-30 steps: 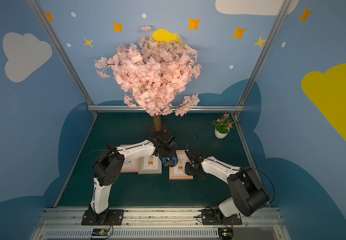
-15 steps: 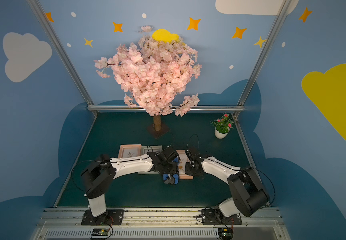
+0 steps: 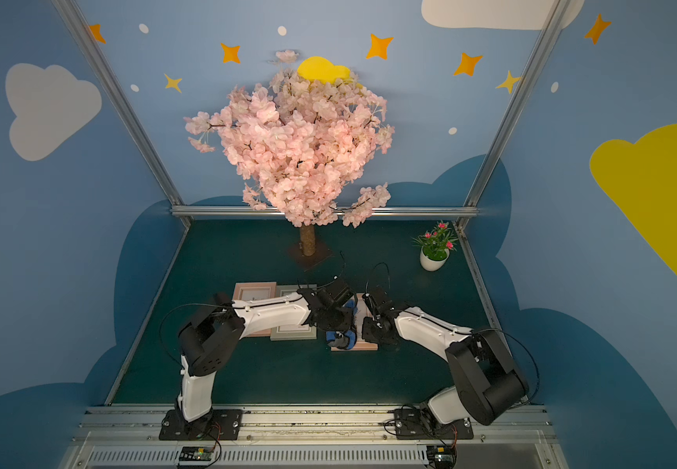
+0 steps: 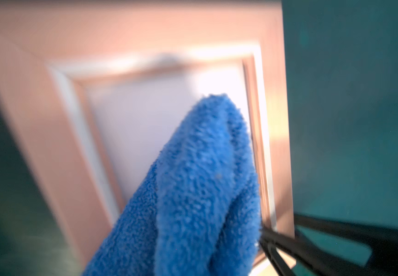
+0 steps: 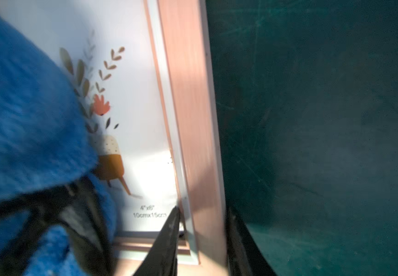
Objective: Wipe the picture frame with a cloth
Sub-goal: Wipe the dirt from the picture frame.
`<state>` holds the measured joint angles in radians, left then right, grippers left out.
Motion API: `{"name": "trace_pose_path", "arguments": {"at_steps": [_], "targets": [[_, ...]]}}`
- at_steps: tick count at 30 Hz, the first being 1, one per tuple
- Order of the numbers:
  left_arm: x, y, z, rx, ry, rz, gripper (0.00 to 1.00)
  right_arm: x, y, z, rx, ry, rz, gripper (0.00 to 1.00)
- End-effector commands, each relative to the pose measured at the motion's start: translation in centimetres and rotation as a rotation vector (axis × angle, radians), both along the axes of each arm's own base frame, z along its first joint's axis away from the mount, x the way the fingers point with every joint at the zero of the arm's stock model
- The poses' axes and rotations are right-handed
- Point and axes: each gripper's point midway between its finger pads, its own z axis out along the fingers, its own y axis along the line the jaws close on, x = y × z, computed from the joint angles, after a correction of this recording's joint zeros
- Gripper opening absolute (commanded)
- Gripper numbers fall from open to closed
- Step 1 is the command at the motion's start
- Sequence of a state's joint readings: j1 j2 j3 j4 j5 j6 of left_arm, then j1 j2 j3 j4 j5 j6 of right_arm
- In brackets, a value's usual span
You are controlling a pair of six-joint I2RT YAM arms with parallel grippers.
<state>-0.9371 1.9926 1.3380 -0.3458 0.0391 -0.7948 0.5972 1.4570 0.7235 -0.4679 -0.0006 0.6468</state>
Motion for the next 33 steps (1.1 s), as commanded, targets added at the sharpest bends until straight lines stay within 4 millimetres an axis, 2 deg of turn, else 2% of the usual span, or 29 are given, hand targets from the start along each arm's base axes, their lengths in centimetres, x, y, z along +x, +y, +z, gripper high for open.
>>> {"name": "trace_pose_path", "arguments": {"at_steps": [1,3,7,10,14,18,21,23,30,33], "targets": [[-2.4,0.3,-0.5,0.008,0.073,-0.017,0.03,-1.8,-1.1,-1.3,-0.042,0.060,0.005,0.32],[-1.3,0.7,-0.4,0.017,0.057,-0.002,0.03,-1.8,-1.1,-1.3,-0.040,0.059,0.003,0.33],[2.0,1.4,-0.2,0.005,0.036,0.038,0.03,-1.9,-1.2,-1.6,-0.044,0.065,0.000,0.33],[3.2,1.1,-0.4,0.008,0.041,0.038,0.03,-1.7,-1.1,-1.7,-0.047,0.063,-0.001,0.33],[1.6,0.5,-0.5,0.000,0.056,0.014,0.03,-1.6,-1.2,-1.7,-0.052,0.062,-0.003,0.32],[-1.3,0.7,-1.0,-0.019,0.094,0.012,0.03,-1.5,-1.2,-1.8,-0.053,0.062,-0.002,0.32],[-2.3,0.9,-1.0,-0.027,0.107,0.018,0.03,-1.5,-1.1,-1.7,-0.048,0.061,-0.001,0.33],[-1.8,1.1,-1.0,-0.026,0.105,0.027,0.03,-1.6,-1.1,-1.7,-0.045,0.059,-0.002,0.32],[2.2,0.3,-0.1,-0.036,0.065,0.042,0.03,-1.6,-1.3,-1.6,-0.049,0.053,-0.003,0.33],[1.3,-0.8,0.1,-0.076,0.115,0.028,0.03,-1.6,-1.3,-1.6,-0.050,0.055,-0.002,0.32]]}}
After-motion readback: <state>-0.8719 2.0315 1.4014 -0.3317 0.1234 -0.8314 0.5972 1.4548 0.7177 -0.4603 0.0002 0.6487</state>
